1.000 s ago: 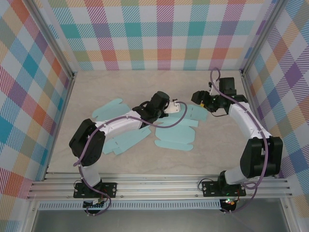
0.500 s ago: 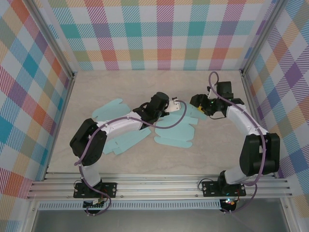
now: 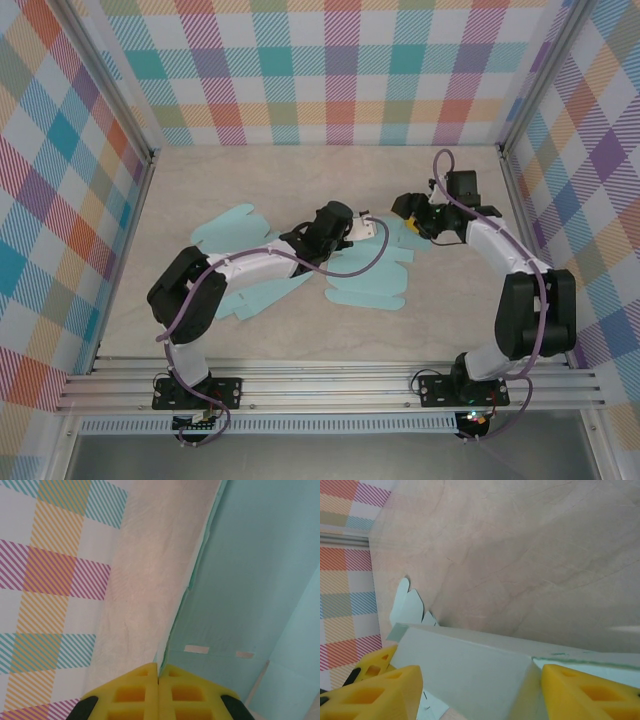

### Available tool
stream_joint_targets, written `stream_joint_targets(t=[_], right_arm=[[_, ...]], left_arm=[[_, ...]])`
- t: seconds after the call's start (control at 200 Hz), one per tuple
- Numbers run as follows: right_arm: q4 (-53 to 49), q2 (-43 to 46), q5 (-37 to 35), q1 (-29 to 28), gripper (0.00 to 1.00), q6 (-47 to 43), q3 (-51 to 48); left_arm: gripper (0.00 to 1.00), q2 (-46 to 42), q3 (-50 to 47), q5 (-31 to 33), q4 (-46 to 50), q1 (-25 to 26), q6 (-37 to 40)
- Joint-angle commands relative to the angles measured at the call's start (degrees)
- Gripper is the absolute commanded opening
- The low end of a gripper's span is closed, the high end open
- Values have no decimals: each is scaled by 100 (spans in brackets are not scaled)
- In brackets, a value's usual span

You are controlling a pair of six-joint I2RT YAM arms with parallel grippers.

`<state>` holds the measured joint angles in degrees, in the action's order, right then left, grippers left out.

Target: Fold the paper box

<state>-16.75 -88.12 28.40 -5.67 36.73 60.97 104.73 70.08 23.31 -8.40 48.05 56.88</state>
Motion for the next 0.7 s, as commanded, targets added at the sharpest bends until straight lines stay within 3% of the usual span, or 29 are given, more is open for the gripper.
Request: stream_joint_targets(t=[0.0, 0.205, 0.415, 0.695], right_arm=[[151, -155, 43, -43, 63, 123, 162], [246, -380, -93, -70, 57, 160, 178], [316, -579, -77, -83, 39, 142, 231], [371, -757, -19, -145, 43, 87, 238]], left_arm=[[0, 95, -107, 102, -566, 108, 72], [0, 126, -212, 38, -671, 127, 187], [0, 134, -277, -43, -645, 134, 245], [0, 197, -233, -66, -643, 130, 263]])
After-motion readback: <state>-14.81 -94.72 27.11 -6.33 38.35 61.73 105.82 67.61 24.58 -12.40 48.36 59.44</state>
